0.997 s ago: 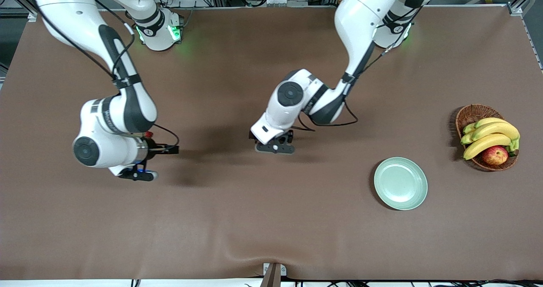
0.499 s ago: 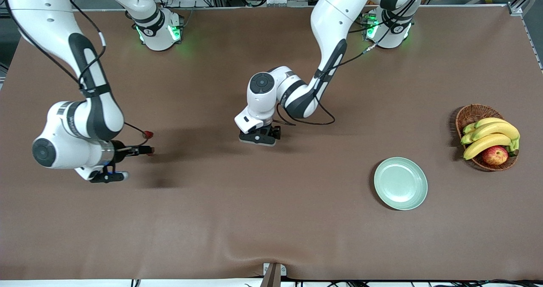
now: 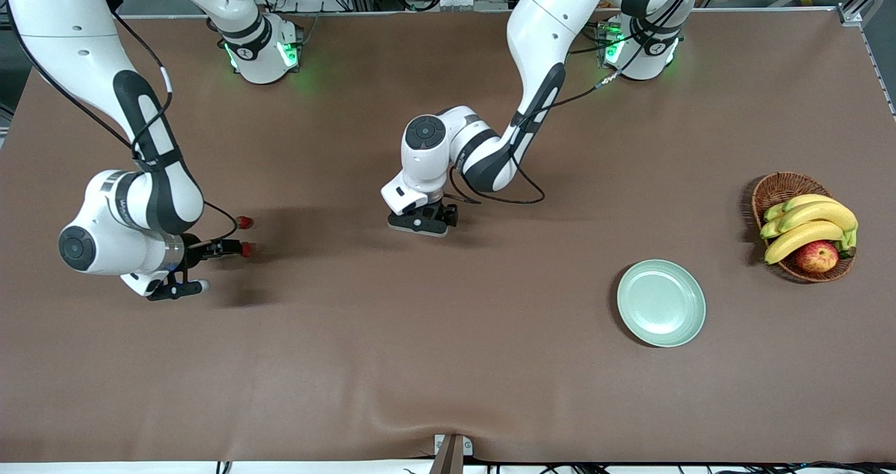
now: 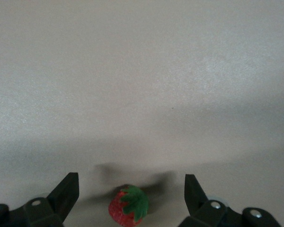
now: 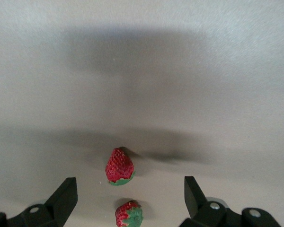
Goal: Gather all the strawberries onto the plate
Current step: 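Lower the right gripper to another strawberry while the left gripper holds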
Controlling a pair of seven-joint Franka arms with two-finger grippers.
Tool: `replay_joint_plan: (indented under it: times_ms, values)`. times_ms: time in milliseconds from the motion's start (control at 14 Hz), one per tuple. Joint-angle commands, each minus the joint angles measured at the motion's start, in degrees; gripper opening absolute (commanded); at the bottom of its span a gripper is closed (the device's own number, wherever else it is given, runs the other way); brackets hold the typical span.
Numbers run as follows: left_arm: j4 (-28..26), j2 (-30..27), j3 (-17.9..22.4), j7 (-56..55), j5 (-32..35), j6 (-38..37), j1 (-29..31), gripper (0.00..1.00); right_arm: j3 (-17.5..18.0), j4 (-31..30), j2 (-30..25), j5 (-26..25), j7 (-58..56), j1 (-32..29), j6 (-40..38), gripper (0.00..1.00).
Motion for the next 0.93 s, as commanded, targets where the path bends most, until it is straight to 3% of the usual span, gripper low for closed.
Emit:
replay_joint_plan:
  times_ms: [0,285,499,570,641,855]
  values:
    - [1.14,0.71,0.58,-1.48,1.4,-0.31,-0.62,0.92,0.74,-1.53,0.68,-1.18,-0.38,-0.33,0.9,1.0]
    - [0.7,0.8,0.58,-2.37,1.49,-0.58,-0.62,0.75,0.74,-2.14,1.3,-1.18,0.15,1.24,0.99,1.0]
    - [-0.62,0.71,0.58,-2.45,1.4,-0.66,-1.23,0.69,0.74,-2.23,1.65,-1.18,1.91,1.43,0.82,1.0]
    - [-0.8,0.54,0.49,-2.45,1.32,-0.75,-1.23,0.64,0.74,-2.23,1.74,-1.18,1.91,1.43,0.82,0.96]
    - [-0.88,0.45,0.49,-2.71,1.23,-2.06,-1.23,0.54,0.74,-2.23,1.65,-1.27,1.82,1.43,0.82,0.89]
    - [-0.8,-0.08,0.4,-6.4,1.05,-4.44,-1.32,0.01,0.74,-2.23,1.92,-1.27,1.64,1.43,0.9,0.76]
